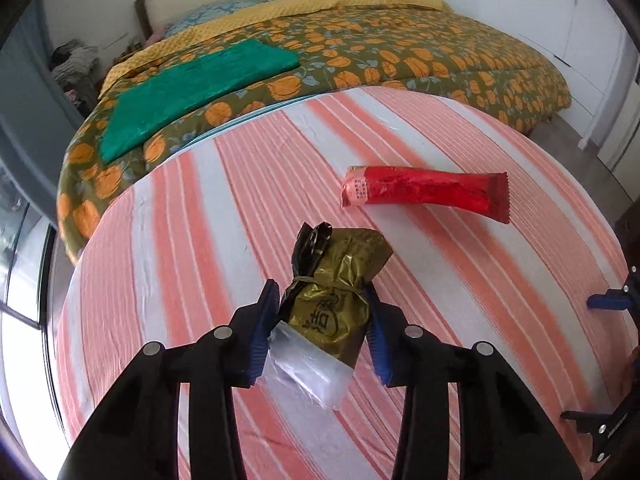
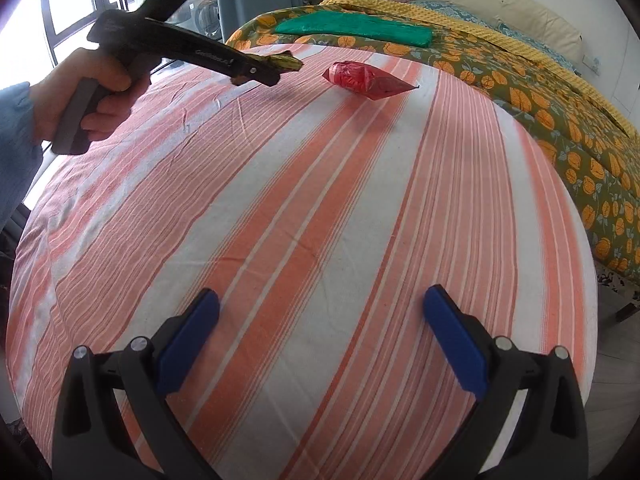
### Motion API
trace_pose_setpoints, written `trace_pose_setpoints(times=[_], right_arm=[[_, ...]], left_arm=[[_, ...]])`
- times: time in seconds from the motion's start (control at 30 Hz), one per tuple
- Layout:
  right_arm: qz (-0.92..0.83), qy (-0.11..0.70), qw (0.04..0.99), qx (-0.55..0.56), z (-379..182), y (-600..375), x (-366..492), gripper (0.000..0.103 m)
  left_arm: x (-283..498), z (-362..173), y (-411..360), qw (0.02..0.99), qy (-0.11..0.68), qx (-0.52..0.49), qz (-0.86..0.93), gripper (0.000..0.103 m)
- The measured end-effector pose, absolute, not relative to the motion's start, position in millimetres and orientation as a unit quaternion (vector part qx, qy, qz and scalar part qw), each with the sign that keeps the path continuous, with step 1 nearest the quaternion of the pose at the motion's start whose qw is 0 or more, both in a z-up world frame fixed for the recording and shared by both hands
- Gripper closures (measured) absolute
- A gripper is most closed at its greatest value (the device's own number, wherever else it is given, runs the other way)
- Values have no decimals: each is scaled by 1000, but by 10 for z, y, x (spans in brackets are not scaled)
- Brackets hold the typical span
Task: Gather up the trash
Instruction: 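Close the left tool on the gold-wrapped packet and lift it, then grasp the red wrapper with the right tool while the left tool holds the gold packet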
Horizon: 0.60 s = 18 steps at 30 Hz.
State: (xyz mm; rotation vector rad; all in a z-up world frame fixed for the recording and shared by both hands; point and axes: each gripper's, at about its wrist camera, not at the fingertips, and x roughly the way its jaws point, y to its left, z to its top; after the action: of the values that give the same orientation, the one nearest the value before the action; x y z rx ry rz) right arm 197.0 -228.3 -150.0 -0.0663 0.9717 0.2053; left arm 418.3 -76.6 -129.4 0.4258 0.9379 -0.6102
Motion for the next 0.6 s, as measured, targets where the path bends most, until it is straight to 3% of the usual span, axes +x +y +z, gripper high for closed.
trace_pose_setpoints(times=[0.3, 0.43, 0.47, 0.5, 0.57, 0.6], right_arm=[[98, 466, 879, -32, -1499, -2282, 1966, 4], [98, 466, 879, -32, -1499, -2284, 1965, 4], [98, 466, 879, -32, -1498, -2285, 1966, 4], [98, 466, 879, -32, -1499, -2282, 1966, 4], [99, 466, 879, -32, -1499, -2285, 1966, 4], [99, 466, 879, -31, -1499, -2284, 1965, 4]], left_arm=[[2963, -1341, -234, 853, 471, 102, -199, 62], [2603, -1408, -191, 864, 456, 114, -180, 59], [2561, -1433, -196, 864, 456, 116, -181, 51], [2529, -1455, -200, 864, 454, 119, -180, 33], [2480, -1488, -191, 870, 444, 124, -172, 16], [2464, -1509, -182, 872, 442, 125, -171, 15]])
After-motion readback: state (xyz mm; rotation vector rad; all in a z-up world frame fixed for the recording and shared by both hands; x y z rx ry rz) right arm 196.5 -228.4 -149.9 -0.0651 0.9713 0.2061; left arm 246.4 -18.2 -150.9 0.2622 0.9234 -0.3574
